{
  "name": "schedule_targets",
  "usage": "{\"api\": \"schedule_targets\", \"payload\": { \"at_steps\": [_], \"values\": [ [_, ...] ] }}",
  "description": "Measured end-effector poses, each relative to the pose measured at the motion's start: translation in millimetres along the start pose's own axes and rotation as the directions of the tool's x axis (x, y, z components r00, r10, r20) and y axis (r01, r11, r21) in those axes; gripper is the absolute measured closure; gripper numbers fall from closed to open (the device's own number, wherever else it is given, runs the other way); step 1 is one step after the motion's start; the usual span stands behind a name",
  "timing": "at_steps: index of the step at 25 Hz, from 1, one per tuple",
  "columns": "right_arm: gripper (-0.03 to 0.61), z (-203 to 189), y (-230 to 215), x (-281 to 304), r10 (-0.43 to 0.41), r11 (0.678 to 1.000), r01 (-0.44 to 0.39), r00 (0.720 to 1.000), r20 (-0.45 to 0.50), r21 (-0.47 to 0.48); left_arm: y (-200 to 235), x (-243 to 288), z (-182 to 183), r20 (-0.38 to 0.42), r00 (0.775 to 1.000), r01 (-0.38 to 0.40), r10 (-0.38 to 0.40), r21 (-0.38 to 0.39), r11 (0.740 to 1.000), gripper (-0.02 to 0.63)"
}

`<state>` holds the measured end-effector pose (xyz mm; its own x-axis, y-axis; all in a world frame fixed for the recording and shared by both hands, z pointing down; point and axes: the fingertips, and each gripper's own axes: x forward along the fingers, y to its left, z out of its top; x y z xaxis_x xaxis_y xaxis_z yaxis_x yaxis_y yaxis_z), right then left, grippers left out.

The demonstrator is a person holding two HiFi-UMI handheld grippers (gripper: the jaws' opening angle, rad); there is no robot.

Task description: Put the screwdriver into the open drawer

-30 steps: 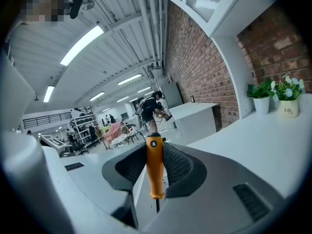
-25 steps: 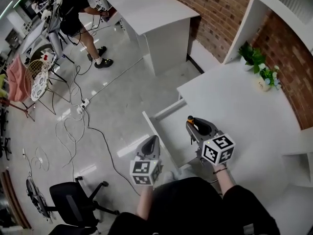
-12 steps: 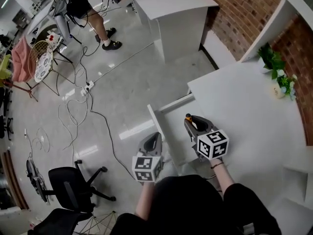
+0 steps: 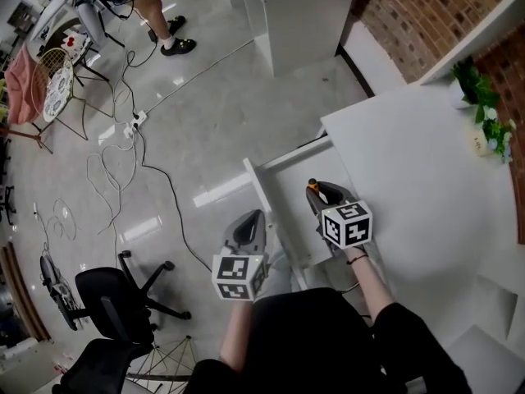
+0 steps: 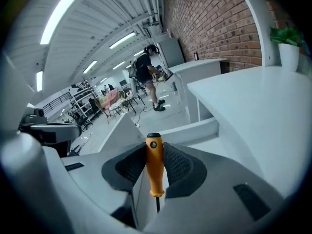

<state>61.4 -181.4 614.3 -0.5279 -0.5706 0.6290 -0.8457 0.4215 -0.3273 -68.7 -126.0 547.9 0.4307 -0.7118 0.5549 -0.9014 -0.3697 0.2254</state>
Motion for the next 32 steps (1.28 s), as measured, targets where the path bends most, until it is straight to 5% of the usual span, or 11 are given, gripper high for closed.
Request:
{"api": "schedule_targets", "payload": {
  "at_steps": [12, 32],
  "values": [
    [0.466, -45.2, -18.1, 54.9, -0.020, 1.000, 0.019, 0.989, -0.148, -0.009, 23.6, 7.4, -17.9, -0.033, 0.999, -0.031, 0.030, -0.034, 0.999, 0.605],
    [0.465, -78.0, -22.3, 113.5, -0.034, 0.999, 0.035, 0.965, -0.259, -0.001, 38.7, 20.7, -36.7, -0.068, 0.997, -0.042, 0.037, -0.075, 0.996, 0.604]
  ]
}}
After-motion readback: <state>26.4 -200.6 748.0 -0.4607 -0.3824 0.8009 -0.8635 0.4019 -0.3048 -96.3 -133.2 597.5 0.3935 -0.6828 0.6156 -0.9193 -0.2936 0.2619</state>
